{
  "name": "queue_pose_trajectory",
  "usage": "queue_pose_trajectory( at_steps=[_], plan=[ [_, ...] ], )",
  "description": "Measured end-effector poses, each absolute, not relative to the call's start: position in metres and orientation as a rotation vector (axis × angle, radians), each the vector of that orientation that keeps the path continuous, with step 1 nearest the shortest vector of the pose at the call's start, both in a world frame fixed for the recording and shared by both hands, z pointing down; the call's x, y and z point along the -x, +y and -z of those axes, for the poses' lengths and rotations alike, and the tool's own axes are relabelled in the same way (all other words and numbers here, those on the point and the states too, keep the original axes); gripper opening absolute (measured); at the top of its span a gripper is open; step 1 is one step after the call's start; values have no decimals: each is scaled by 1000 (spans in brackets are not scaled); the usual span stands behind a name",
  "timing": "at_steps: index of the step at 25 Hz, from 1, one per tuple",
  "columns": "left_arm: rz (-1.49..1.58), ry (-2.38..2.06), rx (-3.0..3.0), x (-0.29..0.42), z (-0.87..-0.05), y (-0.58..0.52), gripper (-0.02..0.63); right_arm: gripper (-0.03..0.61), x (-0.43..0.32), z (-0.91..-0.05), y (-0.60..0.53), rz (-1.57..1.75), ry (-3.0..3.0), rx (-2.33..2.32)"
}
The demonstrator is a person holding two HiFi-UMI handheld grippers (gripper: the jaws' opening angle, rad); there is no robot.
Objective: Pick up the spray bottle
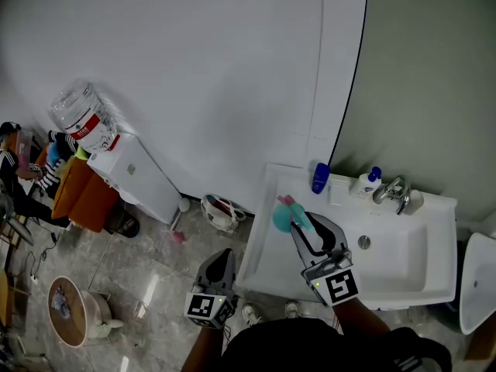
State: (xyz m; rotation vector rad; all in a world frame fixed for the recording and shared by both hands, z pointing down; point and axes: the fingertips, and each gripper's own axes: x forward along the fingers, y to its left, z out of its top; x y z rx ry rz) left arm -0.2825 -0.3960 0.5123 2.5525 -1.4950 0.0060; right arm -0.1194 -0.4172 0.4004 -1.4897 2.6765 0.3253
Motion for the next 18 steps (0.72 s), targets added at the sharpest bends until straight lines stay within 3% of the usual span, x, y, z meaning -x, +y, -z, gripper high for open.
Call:
queue_pose_trajectory(
  at_steps=[18],
  plan=[
    [11, -1478, -2542, 270, -511, -399, -5, 124, 111, -407, -419, -329, 2664, 1499]
  ],
)
